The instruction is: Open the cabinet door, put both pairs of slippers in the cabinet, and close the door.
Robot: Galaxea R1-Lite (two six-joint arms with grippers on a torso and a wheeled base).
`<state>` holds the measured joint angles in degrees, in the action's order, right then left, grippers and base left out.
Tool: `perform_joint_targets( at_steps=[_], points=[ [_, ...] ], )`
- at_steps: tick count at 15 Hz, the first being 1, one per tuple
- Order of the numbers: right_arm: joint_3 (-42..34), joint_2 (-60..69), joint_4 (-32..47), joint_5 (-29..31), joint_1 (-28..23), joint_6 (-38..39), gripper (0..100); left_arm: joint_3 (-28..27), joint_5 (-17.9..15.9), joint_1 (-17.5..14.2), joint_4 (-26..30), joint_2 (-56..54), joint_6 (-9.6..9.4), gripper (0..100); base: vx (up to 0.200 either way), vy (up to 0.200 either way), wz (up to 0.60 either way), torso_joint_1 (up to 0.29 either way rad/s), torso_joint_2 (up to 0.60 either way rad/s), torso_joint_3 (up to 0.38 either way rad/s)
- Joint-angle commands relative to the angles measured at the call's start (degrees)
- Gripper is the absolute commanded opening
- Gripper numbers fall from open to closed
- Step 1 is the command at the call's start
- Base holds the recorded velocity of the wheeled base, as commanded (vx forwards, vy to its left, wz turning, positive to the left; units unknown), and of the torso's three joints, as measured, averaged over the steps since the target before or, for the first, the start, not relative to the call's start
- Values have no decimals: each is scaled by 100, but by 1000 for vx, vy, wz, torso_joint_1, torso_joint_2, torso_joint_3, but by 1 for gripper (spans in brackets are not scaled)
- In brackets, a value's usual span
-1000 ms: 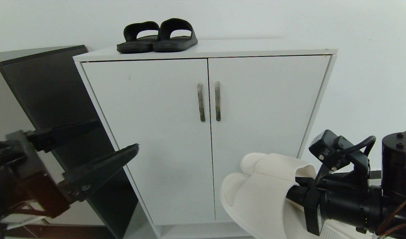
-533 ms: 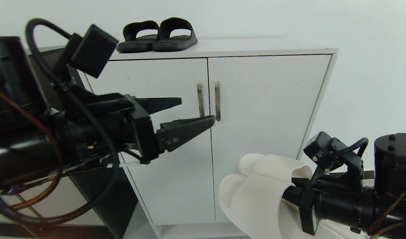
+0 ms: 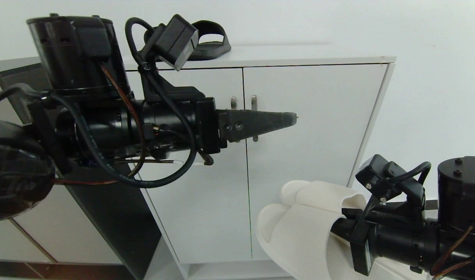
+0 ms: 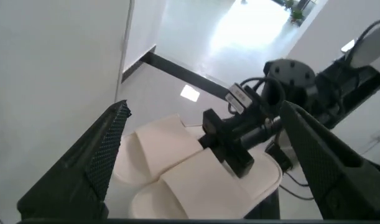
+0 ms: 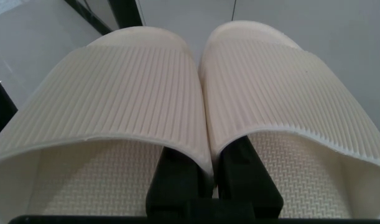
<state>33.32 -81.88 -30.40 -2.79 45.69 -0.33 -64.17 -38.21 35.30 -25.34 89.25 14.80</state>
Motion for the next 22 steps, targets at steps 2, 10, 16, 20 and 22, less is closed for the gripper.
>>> perform_joint_targets(
  at_steps=[2,10,16,20,22],
  points=[
    [-1,-38,-1,-20,1,-2,0,-570,604,-59,21,638,58,100,0,0,0,0,0,0],
    [-62,-100,-9,-55,1,-29,0,-456,771,-568,12,734,-65,100,0,0,0,0,0,0],
    [-62,-100,-9,-55,10,-29,0,-632,788,-727,-32,1051,-144,100,0,0,0,0,0,0],
    [-62,-108,-9,-55,10,-29,0,-790,797,-797,-32,1244,-144,100,0,0,0,0,0,0],
    [-62,-108,-9,-55,10,-29,0,-922,797,-788,-32,1350,-135,100,0,0,0,0,0,0]
  ],
)
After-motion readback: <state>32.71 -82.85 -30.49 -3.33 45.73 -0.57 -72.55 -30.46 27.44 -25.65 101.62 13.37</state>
